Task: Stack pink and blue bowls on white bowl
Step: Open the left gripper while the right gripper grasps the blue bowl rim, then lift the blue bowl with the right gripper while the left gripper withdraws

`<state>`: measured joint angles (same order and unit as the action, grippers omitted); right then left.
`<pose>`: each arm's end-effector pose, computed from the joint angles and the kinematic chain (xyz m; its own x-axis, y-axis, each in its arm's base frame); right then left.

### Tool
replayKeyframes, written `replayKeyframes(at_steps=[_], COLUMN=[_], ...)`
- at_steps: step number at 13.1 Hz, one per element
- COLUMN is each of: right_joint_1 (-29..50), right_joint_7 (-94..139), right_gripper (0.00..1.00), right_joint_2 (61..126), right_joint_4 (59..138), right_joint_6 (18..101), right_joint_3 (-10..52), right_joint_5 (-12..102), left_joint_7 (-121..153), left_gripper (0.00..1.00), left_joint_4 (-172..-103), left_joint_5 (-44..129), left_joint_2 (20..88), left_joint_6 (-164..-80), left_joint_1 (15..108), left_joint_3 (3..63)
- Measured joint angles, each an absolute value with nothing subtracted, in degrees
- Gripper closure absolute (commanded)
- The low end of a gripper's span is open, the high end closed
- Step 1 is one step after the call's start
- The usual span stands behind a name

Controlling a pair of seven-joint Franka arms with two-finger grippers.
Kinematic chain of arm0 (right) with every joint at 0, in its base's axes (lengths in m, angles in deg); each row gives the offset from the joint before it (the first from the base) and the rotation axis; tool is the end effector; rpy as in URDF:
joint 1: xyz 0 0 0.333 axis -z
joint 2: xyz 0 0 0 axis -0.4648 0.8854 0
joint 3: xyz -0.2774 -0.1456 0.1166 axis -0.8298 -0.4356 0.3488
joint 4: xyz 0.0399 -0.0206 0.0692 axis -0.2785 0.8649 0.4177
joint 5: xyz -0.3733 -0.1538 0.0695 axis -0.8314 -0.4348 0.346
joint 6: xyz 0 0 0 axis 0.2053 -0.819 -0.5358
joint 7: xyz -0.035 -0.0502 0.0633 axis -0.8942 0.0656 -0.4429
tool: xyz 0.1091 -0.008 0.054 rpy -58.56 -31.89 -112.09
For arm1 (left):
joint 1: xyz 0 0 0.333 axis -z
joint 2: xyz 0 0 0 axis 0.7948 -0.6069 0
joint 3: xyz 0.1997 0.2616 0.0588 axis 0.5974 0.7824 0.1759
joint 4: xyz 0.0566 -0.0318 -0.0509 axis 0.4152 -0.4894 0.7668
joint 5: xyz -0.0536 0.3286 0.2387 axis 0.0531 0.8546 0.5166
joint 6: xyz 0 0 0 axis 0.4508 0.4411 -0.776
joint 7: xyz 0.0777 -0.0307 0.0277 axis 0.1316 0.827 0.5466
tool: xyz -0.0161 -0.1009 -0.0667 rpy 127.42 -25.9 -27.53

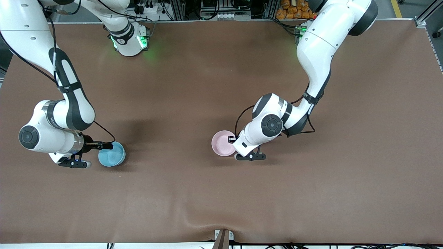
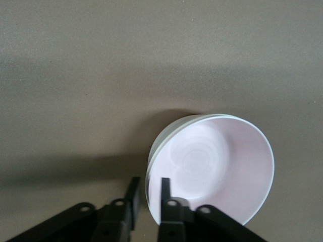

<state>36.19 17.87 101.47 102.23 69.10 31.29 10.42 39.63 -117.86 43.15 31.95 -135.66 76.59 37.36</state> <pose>0.6595 -0.0440 0.2213 0.9849 -0.0774 -0.1550 -0.0893 -0.9934 -0.0718 0.6248 -0.4433 0.2095 0.9931 0.0274 -0.1144 0.0572 -0.9621 0.2666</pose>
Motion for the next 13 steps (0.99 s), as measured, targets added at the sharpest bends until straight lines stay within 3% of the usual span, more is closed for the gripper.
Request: replayKeyframes(at_steps=[5,7,8,12,13], right_joint_1=[38.1,38.1,38.1,38.4,38.6], right_joint_7=[20.0,20.0,20.0,19.9,19.9], right_gripper=[0.02,0.13,0.26,0.95,1.00], right_joint_2=[104.2,104.8,105.0,105.5,105.6], right_joint_4=[102.4,102.4,102.4,102.4,102.4], right_joint_6=[73.2,73.5,73.5,73.9,74.1], right_joint_3=[31.0,31.1,31.1,31.1,31.0], right_joint_5=[10.7,13.1,14.5,16.4,16.4], left_joint_7=[39.6,39.6,39.6,39.6,39.6], left_gripper=[0.00,0.00,0.00,0.00,0.00], left_joint_4=[-116.6,-116.1,-116.0,-115.8,-115.8], left_joint_5=[43.1,43.1,43.2,47.8,48.5], left_joint_2=[32.4,34.2,35.7,42.1,43.4], left_joint_6=[-136.0,-135.1,-133.0,-124.2,-122.5], left_joint_1=[76.6,76.0,75.2,70.7,69.5], left_joint_3=[37.4,37.6,37.8,38.0,38.1])
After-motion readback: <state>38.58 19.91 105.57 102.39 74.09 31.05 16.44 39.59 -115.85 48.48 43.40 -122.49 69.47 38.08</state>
